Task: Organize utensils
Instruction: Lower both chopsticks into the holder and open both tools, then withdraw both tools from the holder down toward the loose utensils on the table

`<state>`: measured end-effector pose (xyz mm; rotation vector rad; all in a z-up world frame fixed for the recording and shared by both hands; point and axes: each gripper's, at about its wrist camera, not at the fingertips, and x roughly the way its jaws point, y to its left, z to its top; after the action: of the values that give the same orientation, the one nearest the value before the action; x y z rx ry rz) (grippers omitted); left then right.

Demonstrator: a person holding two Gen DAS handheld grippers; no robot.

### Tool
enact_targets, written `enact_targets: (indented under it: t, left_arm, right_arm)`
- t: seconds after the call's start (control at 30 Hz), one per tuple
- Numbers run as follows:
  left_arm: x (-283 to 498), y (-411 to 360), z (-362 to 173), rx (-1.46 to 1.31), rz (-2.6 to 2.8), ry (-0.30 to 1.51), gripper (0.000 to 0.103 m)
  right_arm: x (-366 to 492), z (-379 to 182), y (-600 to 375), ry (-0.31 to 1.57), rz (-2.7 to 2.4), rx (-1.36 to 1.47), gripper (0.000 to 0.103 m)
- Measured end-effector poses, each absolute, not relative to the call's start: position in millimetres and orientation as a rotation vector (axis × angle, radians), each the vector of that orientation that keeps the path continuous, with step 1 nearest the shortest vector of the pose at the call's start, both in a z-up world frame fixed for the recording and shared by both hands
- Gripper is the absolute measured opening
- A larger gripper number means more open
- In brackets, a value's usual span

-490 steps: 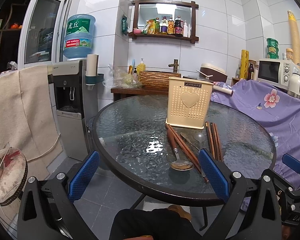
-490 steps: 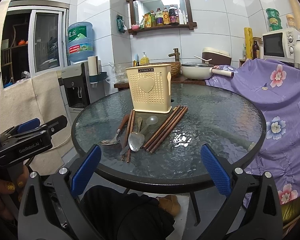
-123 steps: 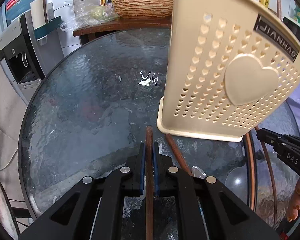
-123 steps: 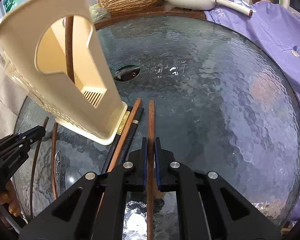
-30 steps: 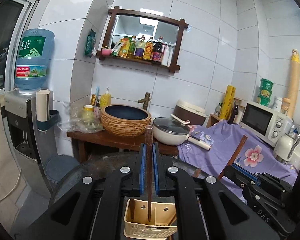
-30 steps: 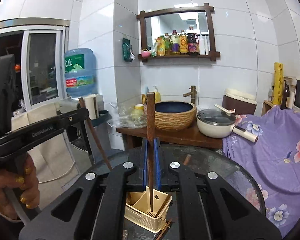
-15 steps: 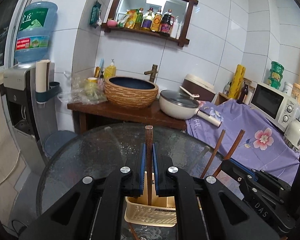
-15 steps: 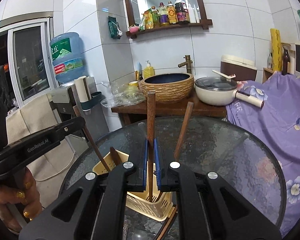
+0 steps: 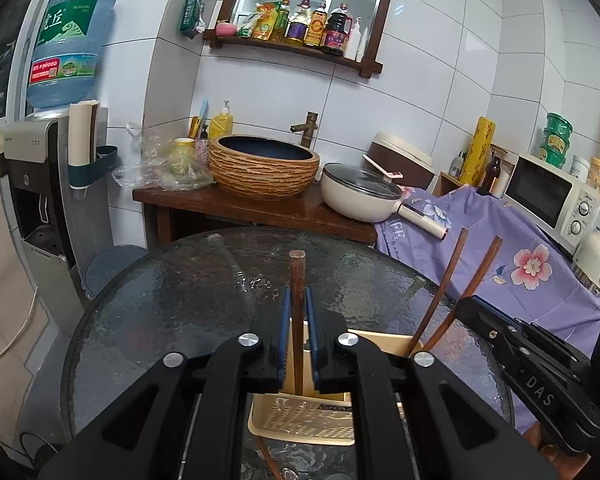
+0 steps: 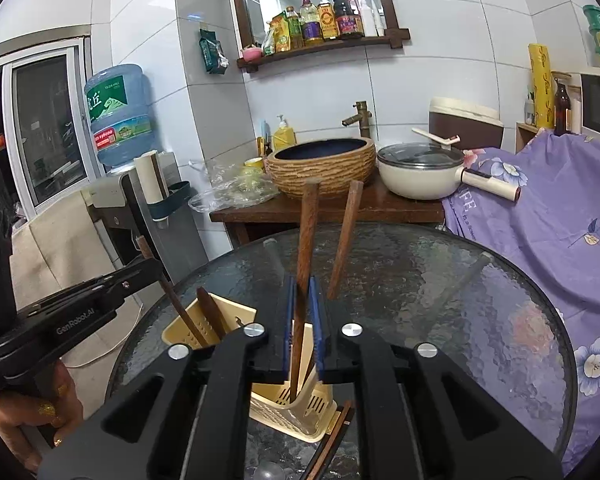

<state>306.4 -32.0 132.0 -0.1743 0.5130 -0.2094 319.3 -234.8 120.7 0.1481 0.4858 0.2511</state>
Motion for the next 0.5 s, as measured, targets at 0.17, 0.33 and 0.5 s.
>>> enact_targets:
  t: [0.17,0.33,0.5]
  left_arm:
    - [292,-32,133,-0.153,-0.182,0.469,0.056]
    - [267,-28,124,-0.141,-0.187,0.446,0.072]
    - [246,-23,92,-0.082,-0.133,0.497,0.078]
  right_arm:
    - [307,120,-242,0.433,0.221,0.160,0.064]
    - [283,112,-248,0.421,0.212,0.137,0.066]
    - [262,74,-254,0.504,0.211,0.099,0.075]
